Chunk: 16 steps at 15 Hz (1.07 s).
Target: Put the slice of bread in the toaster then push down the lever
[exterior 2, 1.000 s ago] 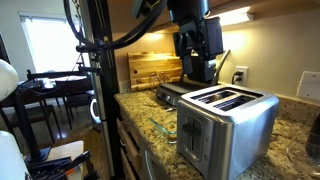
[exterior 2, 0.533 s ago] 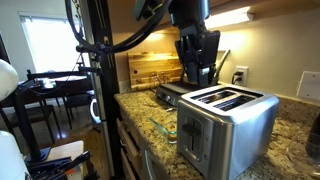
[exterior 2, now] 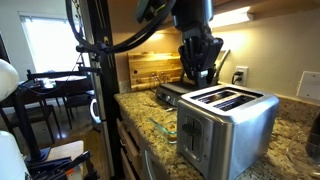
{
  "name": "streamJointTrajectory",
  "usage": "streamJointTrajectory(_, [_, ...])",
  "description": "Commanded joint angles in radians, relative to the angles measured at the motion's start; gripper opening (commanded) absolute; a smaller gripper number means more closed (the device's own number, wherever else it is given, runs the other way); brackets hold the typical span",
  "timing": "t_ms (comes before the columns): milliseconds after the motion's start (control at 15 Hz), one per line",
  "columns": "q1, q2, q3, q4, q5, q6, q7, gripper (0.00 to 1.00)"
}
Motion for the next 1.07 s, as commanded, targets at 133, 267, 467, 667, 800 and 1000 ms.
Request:
streamJointTrajectory(133, [-0.029,0.000,0.008,0.006,-0.053,-0.025,-0.008,0.04])
streamJointTrajectory(267, [-0.028,0.001,0.009,0.006,-0.064,-0.031,-0.014,0.03])
streamJointTrajectory(467, [-0.024,-0.008,0.007,0.003,-0.069,-0.062,-0.029,0.03])
streamJointTrajectory(667, [-0.018,-0.010,0.005,0.003,-0.066,-0.087,-0.048,0.03])
streamJointTrajectory(800, [-0.013,-0.009,0.003,0.002,-0.060,-0.086,-0.063,0.03])
streamJointTrajectory(1000, [-0.007,-0.008,0.001,0.003,-0.055,-0.098,-0.086,0.03])
